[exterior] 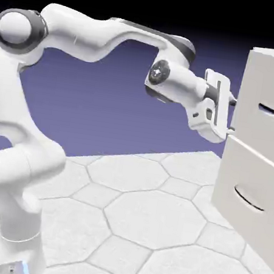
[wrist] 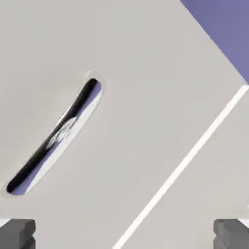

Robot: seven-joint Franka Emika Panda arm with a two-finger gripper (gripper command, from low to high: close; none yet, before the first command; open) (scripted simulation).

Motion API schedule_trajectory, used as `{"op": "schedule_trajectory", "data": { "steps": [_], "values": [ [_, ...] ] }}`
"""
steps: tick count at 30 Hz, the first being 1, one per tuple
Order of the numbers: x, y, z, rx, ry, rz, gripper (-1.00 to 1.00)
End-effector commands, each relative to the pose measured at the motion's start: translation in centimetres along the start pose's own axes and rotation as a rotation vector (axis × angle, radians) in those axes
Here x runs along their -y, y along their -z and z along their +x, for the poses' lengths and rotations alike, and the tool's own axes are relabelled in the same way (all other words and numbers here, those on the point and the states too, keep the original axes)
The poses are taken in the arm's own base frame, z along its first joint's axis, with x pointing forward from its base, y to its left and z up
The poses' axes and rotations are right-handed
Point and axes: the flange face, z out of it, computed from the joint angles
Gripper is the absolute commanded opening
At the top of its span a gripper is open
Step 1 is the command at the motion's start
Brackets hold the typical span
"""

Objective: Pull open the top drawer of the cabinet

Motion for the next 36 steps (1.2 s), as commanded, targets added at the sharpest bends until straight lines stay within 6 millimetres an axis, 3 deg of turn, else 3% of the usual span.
{"op": "schedule_trajectory", "data": {
  "steps": [1, 22, 31, 32, 36],
  "values": [
    [0.0, -0.4, -0.1, 0.007, -0.025, 0.014, 0.00],
    [0.3, -9.8, -1.9, 0.155, -0.585, 0.352, 0.00],
    [2.2, -14.4, -2.1, 0.155, -0.585, 0.352, 0.00],
    [2.2, -14.4, -2.1, 0.155, -0.585, 0.352, -1.00],
    [1.4, -12.4, -2.0, 0.155, -0.585, 0.352, -1.00]
  ]
}}
